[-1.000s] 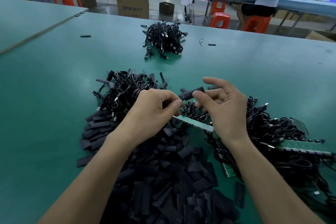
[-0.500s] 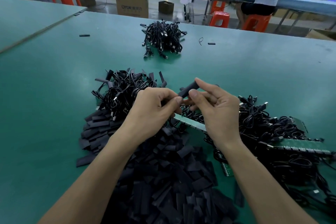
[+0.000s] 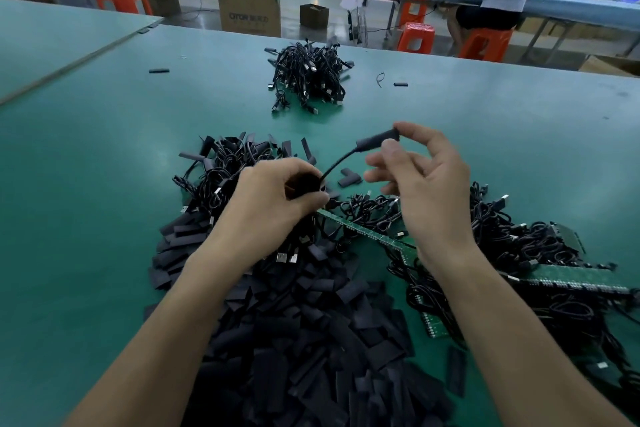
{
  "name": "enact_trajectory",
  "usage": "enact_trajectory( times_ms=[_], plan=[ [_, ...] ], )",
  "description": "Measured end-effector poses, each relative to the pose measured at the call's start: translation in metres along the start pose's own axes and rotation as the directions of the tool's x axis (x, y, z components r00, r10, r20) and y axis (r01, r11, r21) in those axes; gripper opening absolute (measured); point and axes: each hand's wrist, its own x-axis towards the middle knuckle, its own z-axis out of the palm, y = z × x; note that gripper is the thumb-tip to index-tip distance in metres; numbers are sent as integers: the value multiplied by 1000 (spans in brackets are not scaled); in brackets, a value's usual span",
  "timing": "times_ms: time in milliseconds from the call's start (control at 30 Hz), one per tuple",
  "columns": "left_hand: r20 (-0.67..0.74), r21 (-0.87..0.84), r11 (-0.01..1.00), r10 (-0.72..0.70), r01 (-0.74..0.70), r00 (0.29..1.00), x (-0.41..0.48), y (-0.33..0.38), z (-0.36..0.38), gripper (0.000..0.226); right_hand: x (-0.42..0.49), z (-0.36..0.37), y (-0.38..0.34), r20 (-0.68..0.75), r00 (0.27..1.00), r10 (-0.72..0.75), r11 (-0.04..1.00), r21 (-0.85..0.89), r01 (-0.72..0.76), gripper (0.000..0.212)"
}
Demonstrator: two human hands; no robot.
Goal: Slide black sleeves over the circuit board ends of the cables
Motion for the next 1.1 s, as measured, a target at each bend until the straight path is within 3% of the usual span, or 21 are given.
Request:
enact_trajectory(
  times_ms=[133, 233, 267, 333, 400, 500, 633, 733, 800, 900, 967, 1100],
  plan=[
    [-156, -244, 969, -80, 40, 985, 2, 0, -5, 33, -11, 5, 3, 167, 986, 10, 925, -376, 54, 94],
    [-282, -256, 965, -125, 51, 951, 5, -6, -10, 32, -17, 8, 4, 341, 938, 69, 790, -593, 158, 113],
    [-327, -252, 966, -146, 63, 934, 6, -9, -12, 31, -19, 9, 4, 406, 907, 112, 704, -677, 217, 107],
    [-398, -225, 969, -188, 104, 898, 8, -16, -16, 36, -21, 10, 3, 476, 861, 180, 552, -773, 312, 67],
    [-414, -142, 978, -200, 154, 888, 10, -20, -19, 48, -22, 10, 0, 466, 864, 188, 523, -792, 314, 30],
    [-328, 12, 984, -163, 176, 931, 8, -19, -17, 68, -17, 6, -4, 453, 869, 199, 513, -804, 302, 24],
    [-299, 210, 970, -51, 118, 953, 3, -15, -14, 59, -5, -6, -9, 436, 861, 262, 480, -833, 275, 23],
    [-353, 287, 958, 85, 21, 932, 2, -10, -10, 41, 0, -11, -7, 440, 865, 243, 556, -794, 248, 23],
    [-352, 207, 975, 147, -76, 924, 1, -2, -6, 27, 2, -14, -2, 468, 857, 215, 638, -732, 239, 20],
    [-90, -114, 985, 122, -132, 988, -4, 10, 1, 19, 2, -15, 3, 521, 832, 191, 712, -657, 249, 13],
    [21, -127, 985, 120, -116, 993, -5, 10, 8, 17, 4, -16, 7, 527, 831, 180, 743, -626, 236, 11],
    [94, -129, 991, 56, -44, 994, -4, 5, 15, 17, 5, -21, 13, 524, 840, 140, 828, -527, 190, 7]
  ],
)
